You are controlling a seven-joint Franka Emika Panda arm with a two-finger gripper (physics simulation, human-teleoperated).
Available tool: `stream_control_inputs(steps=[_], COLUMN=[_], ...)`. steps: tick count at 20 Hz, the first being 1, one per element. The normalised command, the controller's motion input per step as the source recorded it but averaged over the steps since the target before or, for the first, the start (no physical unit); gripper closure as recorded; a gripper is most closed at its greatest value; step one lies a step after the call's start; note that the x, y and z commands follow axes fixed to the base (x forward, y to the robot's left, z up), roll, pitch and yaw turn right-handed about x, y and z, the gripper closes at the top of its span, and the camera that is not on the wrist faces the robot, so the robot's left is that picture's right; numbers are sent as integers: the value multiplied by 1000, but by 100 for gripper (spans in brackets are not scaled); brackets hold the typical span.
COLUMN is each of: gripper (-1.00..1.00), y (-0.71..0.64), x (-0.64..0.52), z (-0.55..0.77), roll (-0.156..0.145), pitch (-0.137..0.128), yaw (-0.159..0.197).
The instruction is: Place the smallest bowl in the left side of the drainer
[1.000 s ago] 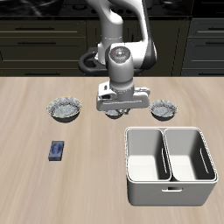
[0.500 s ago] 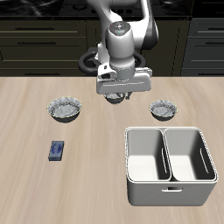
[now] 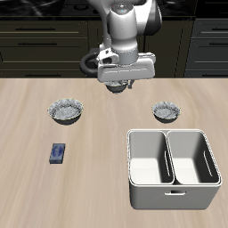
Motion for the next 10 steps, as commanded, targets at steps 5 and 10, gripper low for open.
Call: stream_control_inputs(steps=[5,10], gripper=[100,100], y=[53,160], x=[105,139], z=[241,361], roll=[-2,4], pitch=[-19,-36], yaw=[11,12])
